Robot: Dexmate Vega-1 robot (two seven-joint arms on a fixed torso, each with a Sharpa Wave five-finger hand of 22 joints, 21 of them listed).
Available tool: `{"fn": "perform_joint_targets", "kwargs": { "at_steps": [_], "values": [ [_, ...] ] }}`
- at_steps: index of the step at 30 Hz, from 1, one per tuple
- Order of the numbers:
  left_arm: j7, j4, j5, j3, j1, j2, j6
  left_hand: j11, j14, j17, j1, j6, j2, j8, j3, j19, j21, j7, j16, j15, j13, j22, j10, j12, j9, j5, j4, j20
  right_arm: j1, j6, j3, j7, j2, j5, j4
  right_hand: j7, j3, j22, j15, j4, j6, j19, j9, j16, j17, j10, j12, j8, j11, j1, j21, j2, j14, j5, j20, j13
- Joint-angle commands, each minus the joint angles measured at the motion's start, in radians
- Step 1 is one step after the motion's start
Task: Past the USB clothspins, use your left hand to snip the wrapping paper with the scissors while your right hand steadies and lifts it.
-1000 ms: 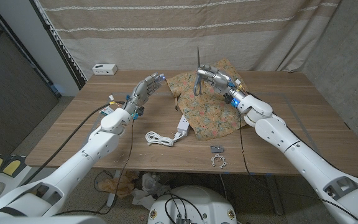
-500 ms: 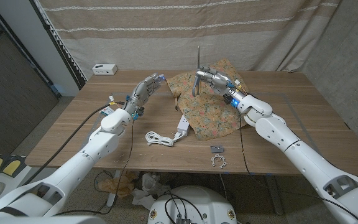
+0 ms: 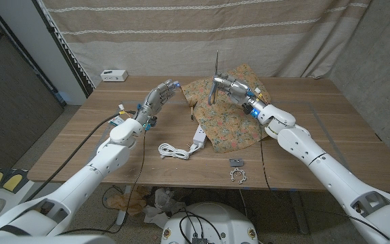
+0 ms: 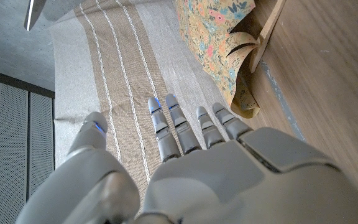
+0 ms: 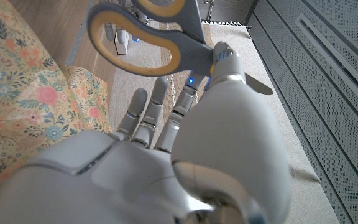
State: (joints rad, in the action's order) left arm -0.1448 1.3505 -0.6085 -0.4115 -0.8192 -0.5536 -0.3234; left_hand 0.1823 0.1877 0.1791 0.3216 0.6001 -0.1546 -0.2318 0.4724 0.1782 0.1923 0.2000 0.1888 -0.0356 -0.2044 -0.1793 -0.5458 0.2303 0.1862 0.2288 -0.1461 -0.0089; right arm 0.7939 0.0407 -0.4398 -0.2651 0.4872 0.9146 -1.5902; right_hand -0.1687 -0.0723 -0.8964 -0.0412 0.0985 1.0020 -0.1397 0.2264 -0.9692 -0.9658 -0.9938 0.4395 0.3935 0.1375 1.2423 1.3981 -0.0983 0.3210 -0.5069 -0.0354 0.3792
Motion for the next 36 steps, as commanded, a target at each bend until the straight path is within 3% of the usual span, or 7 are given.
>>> {"fn": "perform_joint_targets", "kwargs": {
  "at_steps": [1, 8, 11, 20, 22, 28, 36],
  "values": [
    [0.003, 0.013, 0.001, 0.002, -0.010, -0.007, 0.000, 0.001, 0.001, 0.003, -0.005, 0.008, 0.006, 0.004, -0.003, 0.005, 0.005, -0.003, 0.004, -0.080, -0.004, -0.003, -0.012, 0.005, 0.001, -0.002, -0.002, 0.009, 0.021, -0.030, 0.012, 0.038, -0.010, 0.038, -0.022, -0.041, -0.001, -0.009, -0.180, 0.004, 0.039, -0.016, 0.006, -0.011, -0.001, -0.121, -0.002, 0.003, 0.072, 0.011, 0.021, -0.047, -0.014, -0.005, -0.112, 0.056],
    [0.005, 0.019, 0.000, 0.003, -0.016, -0.008, -0.001, 0.004, 0.002, 0.003, -0.006, 0.012, 0.007, 0.004, -0.004, 0.005, 0.006, -0.003, 0.004, -0.081, -0.003, -0.003, -0.020, 0.007, 0.001, -0.003, -0.001, 0.011, 0.023, -0.036, 0.010, 0.024, -0.010, 0.048, -0.024, -0.043, -0.003, -0.053, -0.180, 0.001, 0.044, -0.082, -0.001, -0.040, -0.009, -0.119, -0.008, 0.000, 0.072, 0.006, 0.076, -0.048, -0.037, -0.007, -0.101, 0.067],
    [0.006, 0.021, 0.000, 0.004, -0.018, -0.009, -0.002, 0.003, 0.002, 0.003, -0.006, 0.014, 0.007, 0.004, -0.004, 0.005, 0.006, -0.003, 0.004, -0.080, -0.003, -0.003, -0.021, 0.007, 0.001, -0.003, -0.001, 0.012, 0.027, -0.036, 0.012, 0.027, -0.015, 0.055, -0.025, -0.043, -0.003, -0.103, -0.180, 0.000, 0.047, -0.097, -0.005, -0.079, -0.027, -0.122, -0.013, -0.002, 0.072, 0.004, 0.140, -0.048, -0.040, -0.012, -0.120, 0.076],
    [0.008, 0.027, 0.000, 0.005, -0.024, -0.011, -0.003, 0.002, 0.003, 0.003, -0.007, 0.020, 0.008, 0.005, -0.005, 0.005, 0.007, -0.003, 0.005, -0.080, -0.003, -0.003, -0.028, 0.008, 0.001, -0.003, -0.001, 0.012, 0.041, -0.039, 0.017, 0.048, -0.026, 0.071, -0.038, -0.043, 0.001, -0.281, -0.179, -0.002, 0.057, -0.050, -0.012, -0.178, -0.046, -0.140, -0.034, -0.008, 0.071, -0.002, 0.177, -0.052, -0.039, -0.020, -0.157, 0.080],
    [0.009, 0.029, 0.001, 0.005, -0.026, -0.012, -0.003, 0.003, 0.003, 0.003, -0.008, 0.020, 0.008, 0.006, -0.005, 0.005, 0.006, -0.003, 0.005, -0.080, -0.003, -0.003, -0.030, 0.008, 0.001, -0.004, -0.001, 0.011, 0.044, -0.038, 0.021, 0.048, -0.031, 0.081, -0.036, -0.042, 0.003, -0.306, -0.178, 0.001, 0.062, -0.008, -0.016, -0.210, -0.060, -0.144, -0.037, -0.009, 0.071, 0.001, 0.182, -0.051, -0.033, -0.020, -0.160, 0.082],
    [0.010, 0.033, 0.000, 0.006, -0.029, -0.013, -0.004, 0.001, 0.003, 0.003, -0.008, 0.023, 0.008, 0.006, -0.005, 0.005, 0.007, -0.003, 0.005, -0.080, -0.003, -0.004, -0.034, 0.009, 0.001, -0.004, -0.001, 0.012, 0.044, -0.035, 0.021, 0.024, -0.037, 0.096, -0.029, -0.033, 0.003, -0.267, -0.174, 0.006, 0.062, 0.036, -0.014, -0.325, -0.120, -0.146, -0.045, -0.012, 0.069, 0.006, 0.160, -0.046, 0.002, -0.016, -0.166, 0.086],
    [0.012, 0.035, 0.000, 0.008, -0.032, -0.014, -0.005, 0.002, 0.003, 0.003, -0.009, 0.025, 0.009, 0.008, -0.006, 0.006, 0.008, -0.004, 0.005, -0.081, -0.003, -0.004, -0.034, 0.006, 0.001, -0.004, 0.000, 0.013, 0.041, -0.033, 0.018, 0.025, -0.037, 0.091, -0.028, -0.031, 0.004, -0.235, -0.173, 0.008, 0.060, 0.059, -0.009, -0.375, -0.136, -0.155, -0.046, -0.012, 0.069, 0.010, 0.155, -0.048, 0.002, -0.013, -0.166, 0.088]
  ]
}}
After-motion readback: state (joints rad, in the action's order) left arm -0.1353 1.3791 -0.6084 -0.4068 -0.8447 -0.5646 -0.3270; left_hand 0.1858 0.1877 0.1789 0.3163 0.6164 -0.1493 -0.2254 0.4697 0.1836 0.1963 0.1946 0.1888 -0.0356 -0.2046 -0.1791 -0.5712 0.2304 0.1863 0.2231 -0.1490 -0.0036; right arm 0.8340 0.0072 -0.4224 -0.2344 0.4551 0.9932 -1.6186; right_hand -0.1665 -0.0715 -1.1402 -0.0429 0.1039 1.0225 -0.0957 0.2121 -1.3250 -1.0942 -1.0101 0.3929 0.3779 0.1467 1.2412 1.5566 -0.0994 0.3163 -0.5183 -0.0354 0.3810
